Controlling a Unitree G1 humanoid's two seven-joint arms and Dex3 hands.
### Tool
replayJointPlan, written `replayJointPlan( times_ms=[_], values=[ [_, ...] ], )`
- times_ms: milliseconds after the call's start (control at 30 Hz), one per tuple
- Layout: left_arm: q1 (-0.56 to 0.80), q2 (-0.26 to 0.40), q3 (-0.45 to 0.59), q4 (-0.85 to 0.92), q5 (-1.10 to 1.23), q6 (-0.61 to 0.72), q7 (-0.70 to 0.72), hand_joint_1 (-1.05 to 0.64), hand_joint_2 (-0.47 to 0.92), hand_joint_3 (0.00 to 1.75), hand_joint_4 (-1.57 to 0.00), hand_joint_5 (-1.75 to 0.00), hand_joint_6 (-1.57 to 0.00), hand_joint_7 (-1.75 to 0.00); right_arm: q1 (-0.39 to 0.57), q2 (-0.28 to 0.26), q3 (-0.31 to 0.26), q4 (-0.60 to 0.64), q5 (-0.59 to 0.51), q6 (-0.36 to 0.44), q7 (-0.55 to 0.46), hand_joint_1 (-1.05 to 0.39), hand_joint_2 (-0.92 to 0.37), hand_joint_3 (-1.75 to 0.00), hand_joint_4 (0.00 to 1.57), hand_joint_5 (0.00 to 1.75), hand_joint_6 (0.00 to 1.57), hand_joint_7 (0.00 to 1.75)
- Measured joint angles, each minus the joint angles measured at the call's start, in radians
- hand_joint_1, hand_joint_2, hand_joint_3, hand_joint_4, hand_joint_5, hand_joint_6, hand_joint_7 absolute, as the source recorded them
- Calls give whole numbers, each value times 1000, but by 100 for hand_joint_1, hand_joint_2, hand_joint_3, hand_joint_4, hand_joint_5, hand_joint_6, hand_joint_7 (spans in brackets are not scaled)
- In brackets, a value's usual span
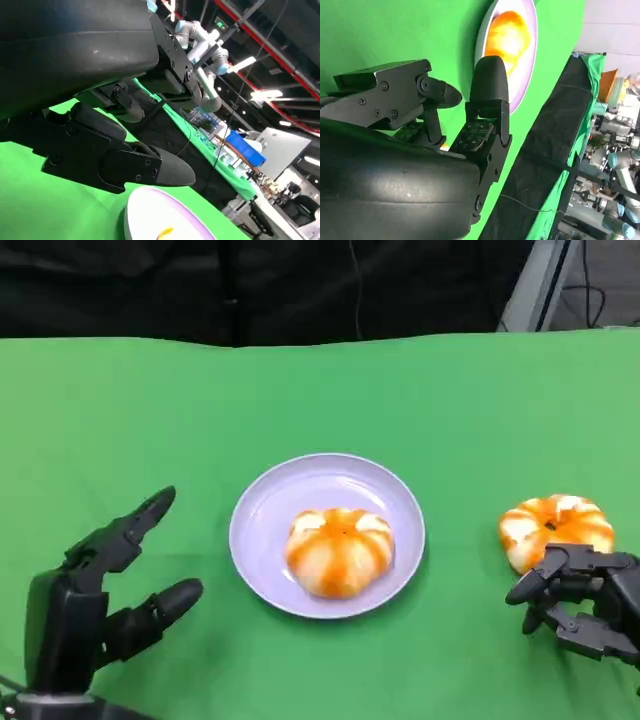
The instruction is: Grasp the bread from the table and place it into the plate.
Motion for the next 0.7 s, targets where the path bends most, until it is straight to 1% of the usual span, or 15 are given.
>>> replayJointPlan(
  times_ms=[167, 300, 433, 600, 633, 700],
  values=[
    [0, 0, 22, 28, -10, -23, 8, -67, 92, 25, -74, -1, -63, -1, 0, -3, -9, 3, 26, 1, 36, 7, -83, -65, 86, 139, 94, 96],
    [0, -1, 37, 46, -44, -49, -12, -66, 92, 25, -76, -2, -64, -1, 0, -3, -10, 3, 28, 1, 39, 6, -83, -64, 87, 137, 95, 94],
    [-1, -11, 49, 72, -113, -97, -92, -65, 92, 24, -79, -2, -65, -1, 0, -3, -10, 3, 28, 1, 38, 6, -84, -62, 87, 137, 95, 92],
    [-1, -27, 76, 85, -180, -121, -182, -65, 92, 25, -79, -2, -65, -1, 0, -3, -11, 4, 31, 2, 43, 6, -85, -60, 87, 138, 96, 90],
    [-1, -28, 80, 86, -188, -121, -193, -61, 92, 23, -79, -2, -65, -1, 0, -3, -11, 4, 31, 2, 45, 6, -85, -59, 86, 138, 96, 90],
    [-1, -31, 87, 87, -199, -125, -213, -47, 92, 18, -81, -2, -65, -1, 0, -3, -12, 4, 33, 3, 49, 6, -86, -58, 86, 137, 97, 90]
  ],
)
